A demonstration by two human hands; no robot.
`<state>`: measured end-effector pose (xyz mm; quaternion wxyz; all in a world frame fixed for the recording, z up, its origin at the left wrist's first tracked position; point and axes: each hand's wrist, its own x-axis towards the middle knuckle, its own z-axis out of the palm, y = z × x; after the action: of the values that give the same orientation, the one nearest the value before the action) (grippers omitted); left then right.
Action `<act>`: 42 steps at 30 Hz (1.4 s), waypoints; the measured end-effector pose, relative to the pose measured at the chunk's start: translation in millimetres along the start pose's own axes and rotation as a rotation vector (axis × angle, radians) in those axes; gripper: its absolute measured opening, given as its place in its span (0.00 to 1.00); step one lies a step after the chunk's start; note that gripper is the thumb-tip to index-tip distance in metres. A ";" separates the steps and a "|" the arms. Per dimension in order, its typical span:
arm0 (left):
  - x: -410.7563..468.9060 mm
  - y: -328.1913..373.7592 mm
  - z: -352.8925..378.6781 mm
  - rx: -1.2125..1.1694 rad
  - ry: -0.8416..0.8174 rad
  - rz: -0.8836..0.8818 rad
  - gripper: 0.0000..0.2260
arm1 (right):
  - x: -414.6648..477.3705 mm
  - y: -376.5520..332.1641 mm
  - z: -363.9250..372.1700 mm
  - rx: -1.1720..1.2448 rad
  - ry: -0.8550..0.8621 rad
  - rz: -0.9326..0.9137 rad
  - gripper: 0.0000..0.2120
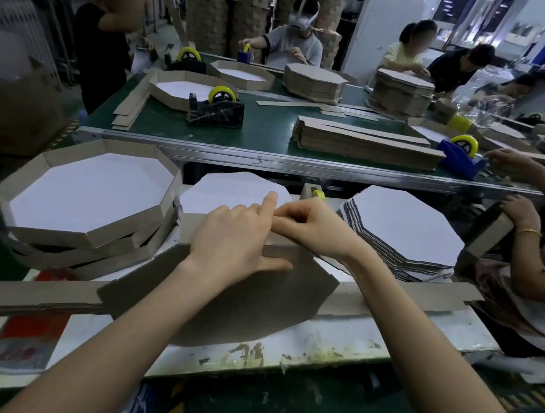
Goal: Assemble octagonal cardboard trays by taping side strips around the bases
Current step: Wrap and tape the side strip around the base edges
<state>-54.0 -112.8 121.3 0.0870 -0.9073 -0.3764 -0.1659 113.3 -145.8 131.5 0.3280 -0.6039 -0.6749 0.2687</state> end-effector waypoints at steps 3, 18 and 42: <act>-3.0 -9.1 -1.8 -0.009 0.025 -0.026 0.49 | -10.3 7.5 -12.6 -0.005 -0.010 0.074 0.16; -76.1 -66.1 30.4 -0.668 0.144 -0.276 0.42 | 14.6 -25.9 -14.9 -0.142 -0.185 -0.030 0.15; -45.4 -45.8 16.5 -0.436 0.278 -0.021 0.27 | 12.5 -6.8 -1.0 -0.208 -0.049 -0.068 0.21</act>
<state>-112.8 -105.7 90.8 -0.0615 -0.8690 -0.3257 -0.3674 109.0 -134.2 138.8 0.2558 -0.6046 -0.7271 0.2007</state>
